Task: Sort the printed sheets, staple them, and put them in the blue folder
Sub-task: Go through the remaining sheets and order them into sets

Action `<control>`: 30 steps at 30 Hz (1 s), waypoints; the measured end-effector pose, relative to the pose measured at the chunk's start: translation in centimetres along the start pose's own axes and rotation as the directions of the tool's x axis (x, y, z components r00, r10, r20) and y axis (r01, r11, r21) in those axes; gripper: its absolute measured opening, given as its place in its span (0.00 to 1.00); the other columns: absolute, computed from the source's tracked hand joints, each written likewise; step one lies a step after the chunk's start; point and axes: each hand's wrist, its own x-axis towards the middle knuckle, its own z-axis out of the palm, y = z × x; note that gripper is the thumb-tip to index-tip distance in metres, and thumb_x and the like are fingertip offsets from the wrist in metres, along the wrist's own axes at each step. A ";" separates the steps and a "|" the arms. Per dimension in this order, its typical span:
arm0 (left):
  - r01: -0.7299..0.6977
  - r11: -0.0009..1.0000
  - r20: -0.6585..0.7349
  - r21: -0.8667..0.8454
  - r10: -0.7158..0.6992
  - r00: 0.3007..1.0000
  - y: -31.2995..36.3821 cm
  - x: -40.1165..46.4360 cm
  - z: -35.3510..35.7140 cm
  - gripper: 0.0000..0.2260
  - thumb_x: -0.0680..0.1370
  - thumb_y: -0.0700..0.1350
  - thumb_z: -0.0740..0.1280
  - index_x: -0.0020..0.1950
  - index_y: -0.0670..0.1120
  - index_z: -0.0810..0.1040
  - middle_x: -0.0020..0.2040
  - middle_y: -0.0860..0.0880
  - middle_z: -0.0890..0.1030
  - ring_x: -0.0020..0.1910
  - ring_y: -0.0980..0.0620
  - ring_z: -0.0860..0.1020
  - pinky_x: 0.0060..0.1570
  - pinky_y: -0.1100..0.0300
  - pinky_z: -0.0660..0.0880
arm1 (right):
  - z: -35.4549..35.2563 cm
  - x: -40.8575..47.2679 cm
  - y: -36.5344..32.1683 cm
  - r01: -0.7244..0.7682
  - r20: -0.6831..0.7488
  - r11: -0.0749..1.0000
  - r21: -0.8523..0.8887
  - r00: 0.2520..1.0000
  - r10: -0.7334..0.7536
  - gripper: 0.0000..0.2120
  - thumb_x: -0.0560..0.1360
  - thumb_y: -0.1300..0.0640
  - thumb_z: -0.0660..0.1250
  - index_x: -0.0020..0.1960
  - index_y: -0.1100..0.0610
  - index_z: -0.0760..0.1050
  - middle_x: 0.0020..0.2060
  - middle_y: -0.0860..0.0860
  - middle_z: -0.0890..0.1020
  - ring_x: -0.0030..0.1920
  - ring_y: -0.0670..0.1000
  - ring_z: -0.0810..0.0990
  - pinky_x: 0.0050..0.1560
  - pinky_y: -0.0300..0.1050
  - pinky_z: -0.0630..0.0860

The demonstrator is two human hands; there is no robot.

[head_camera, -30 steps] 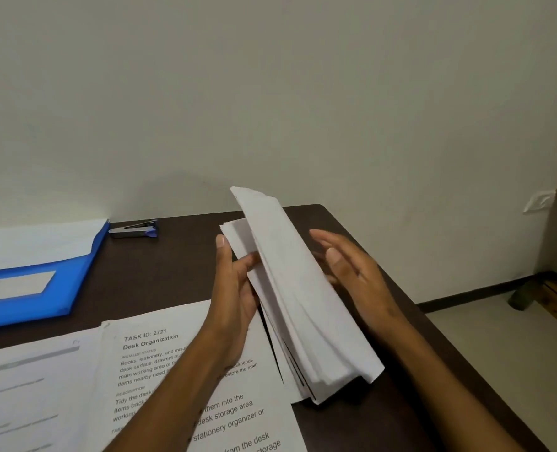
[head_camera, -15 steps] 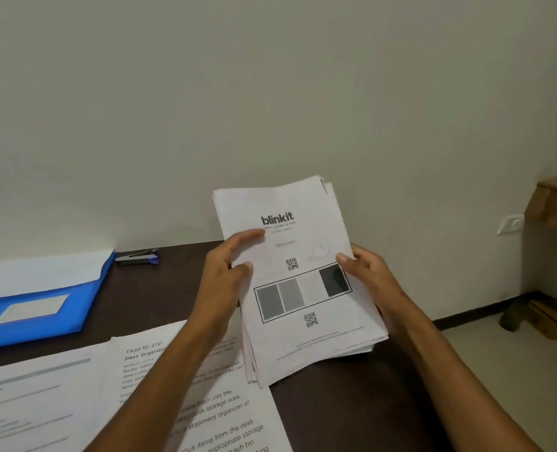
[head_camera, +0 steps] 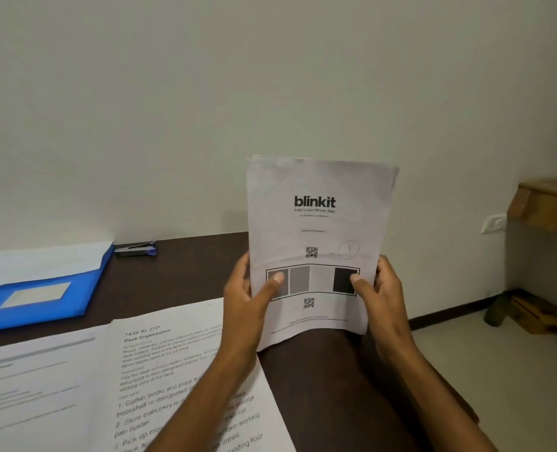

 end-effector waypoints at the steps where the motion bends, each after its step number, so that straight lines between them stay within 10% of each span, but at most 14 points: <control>1: 0.020 1.000 -0.008 -0.006 -0.020 1.000 0.1 -0.1 0.2 0.18 0.80 0.50 0.72 0.70 0.55 0.77 0.57 0.57 0.87 0.55 0.55 0.86 0.46 0.62 0.83 | 0.0 -0.1 0.2 0.008 -0.035 1.000 0.000 0.999 -0.008 0.11 0.85 0.59 0.64 0.65 0.50 0.73 0.61 0.46 0.83 0.62 0.48 0.83 0.58 0.45 0.83; 8: 0.233 0.970 -0.022 0.069 -0.232 0.972 1.1 -1.0 1.7 0.15 0.80 0.61 0.70 0.62 0.56 0.80 0.50 0.53 0.88 0.49 0.51 0.87 0.43 0.61 0.82 | 0.5 -0.9 -0.7 0.016 -0.002 0.995 -0.100 1.000 -0.017 0.13 0.87 0.54 0.61 0.70 0.45 0.69 0.60 0.38 0.79 0.57 0.32 0.79 0.48 0.31 0.81; 15: 0.333 0.936 0.201 0.113 -0.350 0.915 3.6 -0.7 0.9 0.13 0.86 0.55 0.62 0.59 0.50 0.82 0.51 0.52 0.89 0.50 0.50 0.88 0.53 0.53 0.83 | -4.3 1.9 -4.3 -0.065 -0.008 0.888 -0.456 0.998 0.069 0.05 0.83 0.58 0.64 0.57 0.55 0.79 0.49 0.46 0.83 0.48 0.47 0.82 0.41 0.43 0.76; 22: 0.376 0.859 0.127 0.347 -0.441 0.889 0.3 -1.5 -1.1 0.07 0.80 0.30 0.64 0.57 0.34 0.78 0.41 0.36 0.87 0.36 0.43 0.86 0.38 0.55 0.83 | -5.2 1.3 0.6 -0.170 0.131 0.691 -0.702 0.923 0.361 0.06 0.79 0.62 0.65 0.55 0.57 0.78 0.46 0.51 0.82 0.46 0.53 0.81 0.40 0.45 0.72; 30: 0.233 0.771 0.128 0.592 -0.376 0.918 -0.3 -2.2 -1.5 0.09 0.78 0.29 0.63 0.48 0.37 0.82 0.33 0.43 0.86 0.33 0.45 0.87 0.46 0.47 0.86 | -3.9 0.8 2.0 -0.052 0.153 0.543 -0.838 0.933 0.325 0.08 0.83 0.56 0.61 0.47 0.56 0.73 0.42 0.51 0.78 0.48 0.60 0.79 0.40 0.48 0.66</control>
